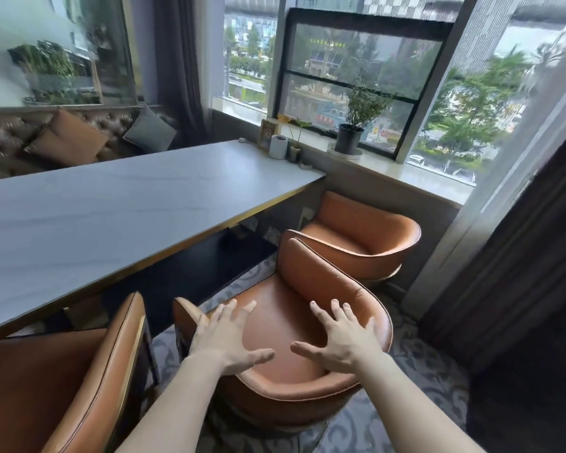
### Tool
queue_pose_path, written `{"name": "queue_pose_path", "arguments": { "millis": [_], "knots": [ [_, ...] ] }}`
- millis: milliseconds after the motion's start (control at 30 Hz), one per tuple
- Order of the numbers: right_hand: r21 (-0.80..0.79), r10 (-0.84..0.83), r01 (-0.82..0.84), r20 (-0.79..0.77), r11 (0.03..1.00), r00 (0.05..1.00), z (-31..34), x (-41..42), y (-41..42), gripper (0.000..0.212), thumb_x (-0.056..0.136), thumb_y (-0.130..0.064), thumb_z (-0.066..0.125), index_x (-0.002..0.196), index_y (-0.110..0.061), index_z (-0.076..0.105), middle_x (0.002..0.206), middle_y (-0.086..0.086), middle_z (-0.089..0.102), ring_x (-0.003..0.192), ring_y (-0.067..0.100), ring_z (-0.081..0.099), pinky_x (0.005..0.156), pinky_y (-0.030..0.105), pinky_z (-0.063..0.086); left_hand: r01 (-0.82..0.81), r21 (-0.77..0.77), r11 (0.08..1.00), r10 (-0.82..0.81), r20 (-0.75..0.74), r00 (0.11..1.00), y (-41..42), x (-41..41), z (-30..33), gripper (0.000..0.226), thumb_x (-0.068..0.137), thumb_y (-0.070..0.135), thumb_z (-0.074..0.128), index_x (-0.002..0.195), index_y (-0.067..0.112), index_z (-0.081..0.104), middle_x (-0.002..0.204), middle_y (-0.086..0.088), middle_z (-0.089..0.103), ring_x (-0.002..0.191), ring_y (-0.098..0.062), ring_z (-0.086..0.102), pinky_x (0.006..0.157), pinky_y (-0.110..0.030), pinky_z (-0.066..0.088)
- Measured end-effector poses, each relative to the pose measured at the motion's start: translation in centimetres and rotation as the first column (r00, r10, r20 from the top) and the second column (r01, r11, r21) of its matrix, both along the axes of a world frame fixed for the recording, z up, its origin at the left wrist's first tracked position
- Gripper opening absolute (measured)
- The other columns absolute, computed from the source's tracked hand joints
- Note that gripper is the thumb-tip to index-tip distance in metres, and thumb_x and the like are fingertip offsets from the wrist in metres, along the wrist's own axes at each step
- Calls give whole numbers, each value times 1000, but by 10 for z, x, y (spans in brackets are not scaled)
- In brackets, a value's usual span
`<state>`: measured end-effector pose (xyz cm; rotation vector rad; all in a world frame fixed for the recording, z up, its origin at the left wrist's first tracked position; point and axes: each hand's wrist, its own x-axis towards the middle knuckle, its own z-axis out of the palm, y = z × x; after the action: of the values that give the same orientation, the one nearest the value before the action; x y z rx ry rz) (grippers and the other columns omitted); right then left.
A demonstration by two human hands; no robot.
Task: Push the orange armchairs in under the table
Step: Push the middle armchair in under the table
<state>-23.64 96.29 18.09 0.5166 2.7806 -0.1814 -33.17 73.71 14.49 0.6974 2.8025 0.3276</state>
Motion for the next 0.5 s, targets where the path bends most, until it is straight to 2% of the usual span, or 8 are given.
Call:
{"name": "queue_pose_path", "arguments": {
  "millis": [100, 233, 500],
  "knots": [
    [-7, 25, -25, -5, 1000, 1000, -6, -30, 19, 124, 51, -108, 21, 158, -49, -1, 172, 5, -1, 156, 27, -4, 118, 72, 2, -28, -9, 1000, 28, 12, 1000, 18, -24, -5, 110, 62, 94, 43, 151, 45, 1, 164, -1, 7, 149, -26, 6, 117, -55, 6],
    [-18, 102, -101, 19, 995, 995, -16, -67, 45, 113, 66, -102, 34, 158, -47, 0, 172, 5, -2, 156, 27, -5, 117, 72, 0, -81, -28, 996, 82, 20, 996, 38, -48, -14, 110, 63, 93, 43, 152, 44, 1, 164, -1, 5, 149, -25, 4, 118, -54, 5],
    [-58, 332, -331, 7, 942, 943, -32, -152, 117, 112, 69, -99, 38, 159, -45, 1, 171, 5, -1, 156, 26, -5, 117, 72, 0, -344, -53, 938, 345, 15, 939, 98, -74, -26, 107, 65, 89, 46, 152, 45, 1, 164, -1, 5, 149, -25, 4, 118, -51, 3]
  ]
}}
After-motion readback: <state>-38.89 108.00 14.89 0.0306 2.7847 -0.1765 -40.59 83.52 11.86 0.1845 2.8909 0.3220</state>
